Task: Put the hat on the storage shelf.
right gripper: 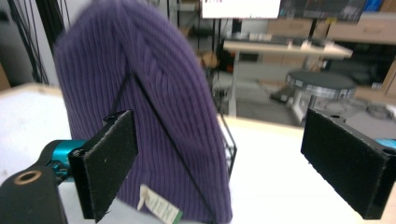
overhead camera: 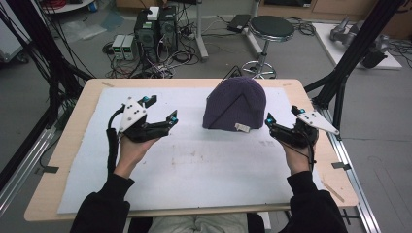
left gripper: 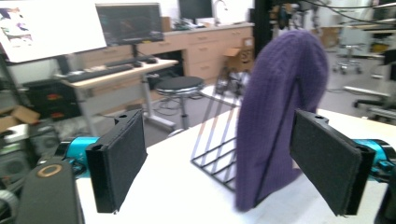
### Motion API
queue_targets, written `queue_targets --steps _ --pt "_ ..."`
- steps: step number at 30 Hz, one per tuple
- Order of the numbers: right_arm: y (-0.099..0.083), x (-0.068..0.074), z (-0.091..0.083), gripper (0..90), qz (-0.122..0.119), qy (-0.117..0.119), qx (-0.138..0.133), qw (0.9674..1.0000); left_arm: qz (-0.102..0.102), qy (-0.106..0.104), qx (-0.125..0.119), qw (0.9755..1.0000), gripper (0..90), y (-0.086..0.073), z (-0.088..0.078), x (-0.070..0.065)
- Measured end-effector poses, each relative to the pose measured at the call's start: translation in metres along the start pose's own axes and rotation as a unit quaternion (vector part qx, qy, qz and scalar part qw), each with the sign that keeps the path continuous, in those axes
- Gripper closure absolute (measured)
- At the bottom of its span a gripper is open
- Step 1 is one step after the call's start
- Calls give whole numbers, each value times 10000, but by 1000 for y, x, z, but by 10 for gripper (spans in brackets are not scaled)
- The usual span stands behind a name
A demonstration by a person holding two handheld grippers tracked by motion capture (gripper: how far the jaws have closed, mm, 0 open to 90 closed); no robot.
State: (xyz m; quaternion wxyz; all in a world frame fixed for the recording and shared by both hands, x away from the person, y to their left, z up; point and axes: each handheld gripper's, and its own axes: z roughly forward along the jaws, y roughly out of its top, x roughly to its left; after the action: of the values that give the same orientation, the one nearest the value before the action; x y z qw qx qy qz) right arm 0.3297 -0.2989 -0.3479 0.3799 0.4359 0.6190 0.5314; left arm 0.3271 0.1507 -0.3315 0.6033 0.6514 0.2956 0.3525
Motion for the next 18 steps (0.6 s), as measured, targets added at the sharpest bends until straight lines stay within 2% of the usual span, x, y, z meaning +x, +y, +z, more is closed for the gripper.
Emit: queue_targets --steps 2,5,8,10,13,18 --pt "-1 -2 -7 101 20 -44 -153 9999 -11 123 -92 9999 180 -3 -10 4" --pt "-5 -7 -16 100 59 -80 -290 9995 23 200 -198 9996 181 -9 -25 8" --pt "-9 -12 -26 100 229 -155 -493 9984 0 276 -273 9992 181 -14 -38 10" --pt "-12 -15 -32 100 318 -220 -608 9974 22 354 -313 9989 181 -16 -45 11" --pt "-17 -17 -38 101 301 -227 -642 9972 -1 454 -329 9984 183 -21 -53 13" --pt "-28 -18 -46 100 357 -331 -854 9952 -36 597 -384 9975 183 -32 -66 16"
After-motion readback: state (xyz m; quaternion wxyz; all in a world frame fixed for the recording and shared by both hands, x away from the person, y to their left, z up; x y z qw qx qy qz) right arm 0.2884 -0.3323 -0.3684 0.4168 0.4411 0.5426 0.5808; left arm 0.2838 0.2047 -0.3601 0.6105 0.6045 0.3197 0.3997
